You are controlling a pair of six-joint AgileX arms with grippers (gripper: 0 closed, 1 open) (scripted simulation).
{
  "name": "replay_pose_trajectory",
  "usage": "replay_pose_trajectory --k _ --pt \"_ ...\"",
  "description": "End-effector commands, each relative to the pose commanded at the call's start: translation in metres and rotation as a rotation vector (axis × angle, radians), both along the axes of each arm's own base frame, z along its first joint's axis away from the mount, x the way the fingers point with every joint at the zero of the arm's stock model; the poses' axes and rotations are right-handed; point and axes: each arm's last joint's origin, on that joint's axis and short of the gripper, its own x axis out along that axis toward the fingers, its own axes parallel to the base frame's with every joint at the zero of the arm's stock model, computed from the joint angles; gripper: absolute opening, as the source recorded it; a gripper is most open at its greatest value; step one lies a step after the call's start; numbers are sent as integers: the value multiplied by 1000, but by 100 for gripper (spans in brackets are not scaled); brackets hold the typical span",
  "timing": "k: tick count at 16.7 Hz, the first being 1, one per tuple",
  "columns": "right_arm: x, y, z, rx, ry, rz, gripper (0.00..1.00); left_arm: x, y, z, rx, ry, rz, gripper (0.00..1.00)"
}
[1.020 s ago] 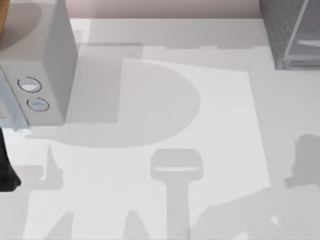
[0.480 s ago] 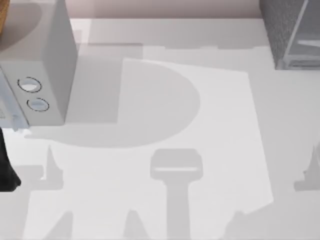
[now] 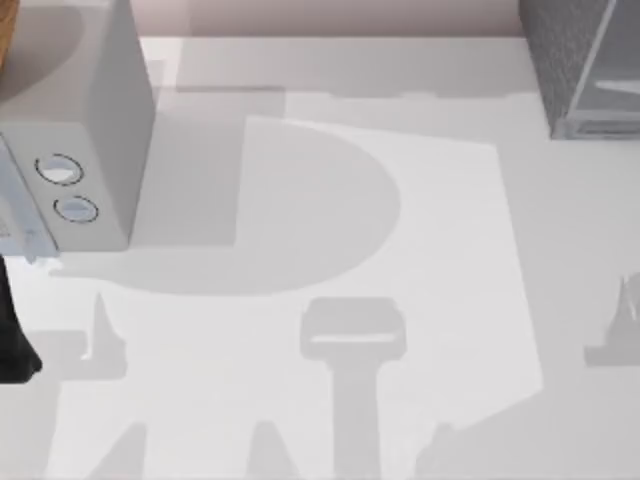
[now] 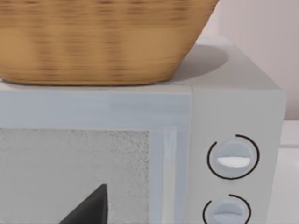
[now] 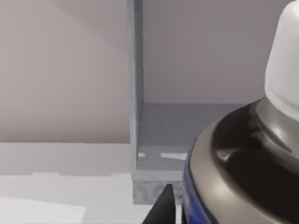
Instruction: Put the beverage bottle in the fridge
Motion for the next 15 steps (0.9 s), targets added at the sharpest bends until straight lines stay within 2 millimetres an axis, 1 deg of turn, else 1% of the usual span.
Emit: replay_pose_trajectory --k 2,4,6,8,10,11,13,15 --pt "7 -2 22 -2 -33 0 1 0 0 0 0 0 0 100" --pt "21 -4 45 -7 -54 -4 1 0 0 0 0 0 0 100" --pt "46 -9 65 -12 -55 -8 1 0 0 0 0 0 0 100" --pt "82 -17 76 -14 -36 -13 1 0 0 0 0 0 0 100" --pt "124 -28 76 -15 -6 -16 1 0 0 0 0 0 0 100" --pt "147 -35 71 -14 11 -16 1 0 0 0 0 0 0 100" --pt "190 -49 52 -9 43 -15 1 0 0 0 0 0 0 100" --pt "227 -64 25 -4 67 -13 1 0 0 0 0 0 0 100"
